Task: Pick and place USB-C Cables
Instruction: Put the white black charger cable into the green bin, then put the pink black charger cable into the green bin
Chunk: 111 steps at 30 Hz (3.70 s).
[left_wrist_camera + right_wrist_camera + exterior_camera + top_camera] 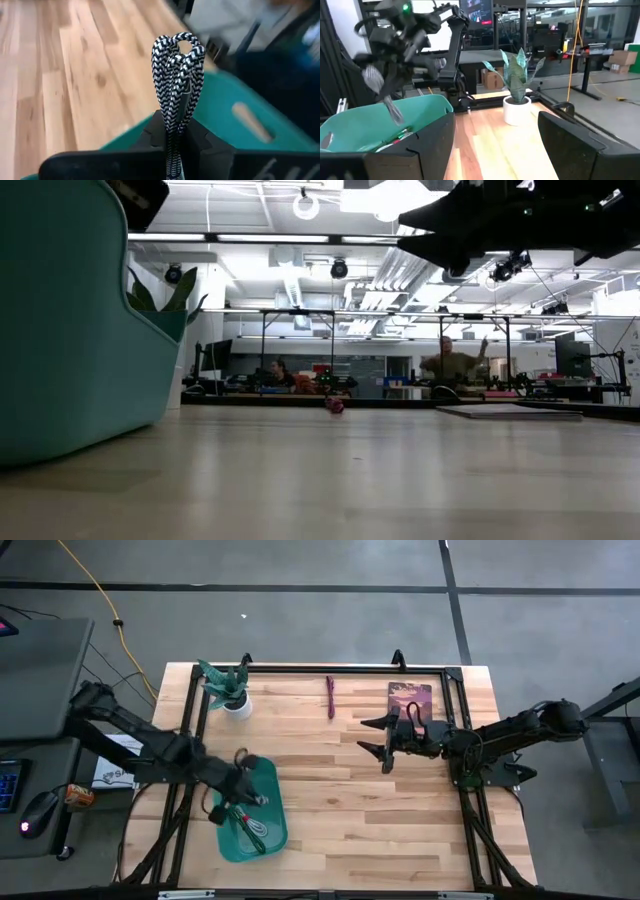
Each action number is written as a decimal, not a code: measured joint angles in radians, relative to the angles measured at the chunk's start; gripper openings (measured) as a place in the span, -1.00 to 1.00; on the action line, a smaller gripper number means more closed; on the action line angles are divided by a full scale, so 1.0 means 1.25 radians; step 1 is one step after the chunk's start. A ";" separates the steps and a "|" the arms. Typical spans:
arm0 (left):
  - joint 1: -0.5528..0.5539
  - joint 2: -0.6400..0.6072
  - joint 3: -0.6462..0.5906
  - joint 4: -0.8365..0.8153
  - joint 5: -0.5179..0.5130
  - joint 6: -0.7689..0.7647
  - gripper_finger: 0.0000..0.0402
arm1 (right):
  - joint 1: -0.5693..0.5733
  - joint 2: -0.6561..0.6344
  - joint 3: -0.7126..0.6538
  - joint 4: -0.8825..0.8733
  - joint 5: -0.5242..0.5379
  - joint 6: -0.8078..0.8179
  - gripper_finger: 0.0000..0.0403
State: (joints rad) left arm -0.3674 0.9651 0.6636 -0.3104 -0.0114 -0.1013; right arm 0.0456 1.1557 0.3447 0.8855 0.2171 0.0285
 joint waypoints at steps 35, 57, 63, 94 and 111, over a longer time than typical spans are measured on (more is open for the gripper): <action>-0.061 0.298 0.002 -0.066 -0.084 0.128 -0.76 | 0.000 0.001 0.000 -0.066 0.026 0.048 0.37; -0.055 0.298 0.002 -0.071 -0.083 0.073 -0.01 | 0.000 0.001 0.000 -0.070 0.049 0.033 0.37; -0.031 0.298 0.002 -0.071 -0.081 0.068 0.01 | 0.000 0.001 0.000 -0.070 0.051 0.038 0.37; 0.279 -0.189 0.037 0.312 -0.177 0.254 -0.01 | -0.002 0.000 0.001 -0.082 0.049 0.060 0.37; 0.336 -0.245 -0.289 0.661 -0.108 0.111 -0.01 | -0.002 0.001 0.001 -0.081 0.054 0.074 0.37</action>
State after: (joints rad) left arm 0.0525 0.6589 0.3019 0.5155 -0.1462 0.0372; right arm 0.0437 1.1564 0.3454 0.7837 0.2848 0.1214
